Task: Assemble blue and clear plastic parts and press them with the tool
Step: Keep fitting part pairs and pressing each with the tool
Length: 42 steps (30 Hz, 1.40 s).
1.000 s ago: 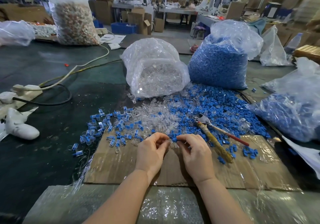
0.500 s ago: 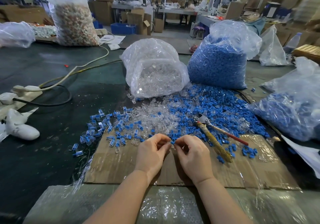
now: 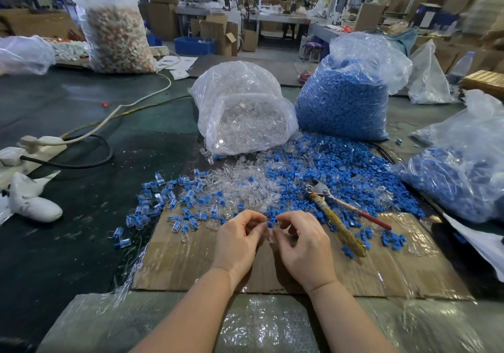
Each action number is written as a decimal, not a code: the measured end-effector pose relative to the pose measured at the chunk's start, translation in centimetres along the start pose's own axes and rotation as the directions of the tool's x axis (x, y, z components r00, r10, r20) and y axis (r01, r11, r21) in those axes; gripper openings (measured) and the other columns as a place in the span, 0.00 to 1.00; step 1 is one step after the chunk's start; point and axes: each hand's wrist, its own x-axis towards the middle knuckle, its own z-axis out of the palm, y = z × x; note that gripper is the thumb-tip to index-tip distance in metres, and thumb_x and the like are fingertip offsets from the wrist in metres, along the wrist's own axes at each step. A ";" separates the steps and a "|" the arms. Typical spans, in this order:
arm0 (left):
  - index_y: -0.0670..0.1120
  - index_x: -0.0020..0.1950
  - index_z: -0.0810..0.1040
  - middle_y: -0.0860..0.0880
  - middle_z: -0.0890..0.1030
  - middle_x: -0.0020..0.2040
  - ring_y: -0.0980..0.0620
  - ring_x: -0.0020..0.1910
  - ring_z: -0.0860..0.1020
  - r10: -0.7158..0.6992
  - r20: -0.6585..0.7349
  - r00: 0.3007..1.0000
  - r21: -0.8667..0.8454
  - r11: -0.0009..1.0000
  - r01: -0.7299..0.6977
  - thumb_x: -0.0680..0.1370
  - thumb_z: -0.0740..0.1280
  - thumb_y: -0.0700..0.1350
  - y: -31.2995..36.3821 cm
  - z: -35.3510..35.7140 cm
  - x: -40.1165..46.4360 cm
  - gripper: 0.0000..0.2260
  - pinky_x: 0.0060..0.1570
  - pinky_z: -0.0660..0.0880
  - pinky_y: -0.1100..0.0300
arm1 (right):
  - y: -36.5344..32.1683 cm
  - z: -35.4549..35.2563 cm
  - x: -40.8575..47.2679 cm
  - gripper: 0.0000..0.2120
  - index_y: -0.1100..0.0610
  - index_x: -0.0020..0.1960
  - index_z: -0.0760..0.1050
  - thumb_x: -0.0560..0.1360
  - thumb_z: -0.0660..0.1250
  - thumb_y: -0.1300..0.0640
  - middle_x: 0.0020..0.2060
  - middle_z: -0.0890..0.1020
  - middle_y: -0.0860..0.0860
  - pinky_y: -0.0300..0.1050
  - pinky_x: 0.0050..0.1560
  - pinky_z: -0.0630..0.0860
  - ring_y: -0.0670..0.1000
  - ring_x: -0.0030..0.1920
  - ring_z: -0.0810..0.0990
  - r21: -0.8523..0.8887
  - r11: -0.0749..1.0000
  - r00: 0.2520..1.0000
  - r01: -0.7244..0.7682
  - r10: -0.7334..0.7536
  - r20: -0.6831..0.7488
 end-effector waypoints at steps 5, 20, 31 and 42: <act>0.50 0.49 0.79 0.51 0.82 0.42 0.58 0.42 0.80 -0.013 0.011 1.000 -0.041 0.999 0.013 0.76 0.66 0.37 -0.1 0.0 0.0 0.08 0.46 0.79 0.62 | 0.1 0.0 0.0 0.10 0.56 0.48 0.80 0.67 0.75 0.63 0.40 0.79 0.48 0.41 0.43 0.75 0.49 0.42 0.77 0.019 1.000 0.999 0.018 -0.019 0.048; 0.55 0.45 0.78 0.55 0.82 0.41 0.62 0.42 0.79 0.056 0.005 0.998 0.057 0.997 -0.057 0.75 0.68 0.40 0.0 -0.1 0.0 0.09 0.46 0.76 0.69 | 0.1 0.2 0.2 0.08 0.57 0.45 0.82 0.69 0.69 0.54 0.39 0.79 0.49 0.39 0.42 0.72 0.51 0.40 0.78 0.016 0.999 0.999 0.027 -0.028 0.035; 0.53 0.41 0.77 0.54 0.80 0.39 0.59 0.40 0.78 0.012 -0.020 1.000 0.046 0.999 -0.011 0.74 0.69 0.38 0.0 -0.1 0.2 0.09 0.42 0.74 0.71 | 0.7 -0.5 0.4 0.13 0.58 0.51 0.80 0.68 0.75 0.58 0.45 0.80 0.51 0.48 0.51 0.71 0.53 0.47 0.78 -0.147 0.986 0.996 -0.083 0.077 -0.046; 0.49 0.43 0.78 0.49 0.81 0.38 0.56 0.38 0.79 -0.076 -0.005 0.997 -0.023 0.997 0.075 0.74 0.68 0.37 0.7 -0.3 0.7 0.06 0.39 0.76 0.68 | 4.9 -4.8 3.0 0.37 0.54 0.76 0.47 0.76 0.55 0.37 0.74 0.56 0.57 0.66 0.70 0.45 0.59 0.74 0.52 -0.725 0.516 0.645 -0.456 0.753 0.129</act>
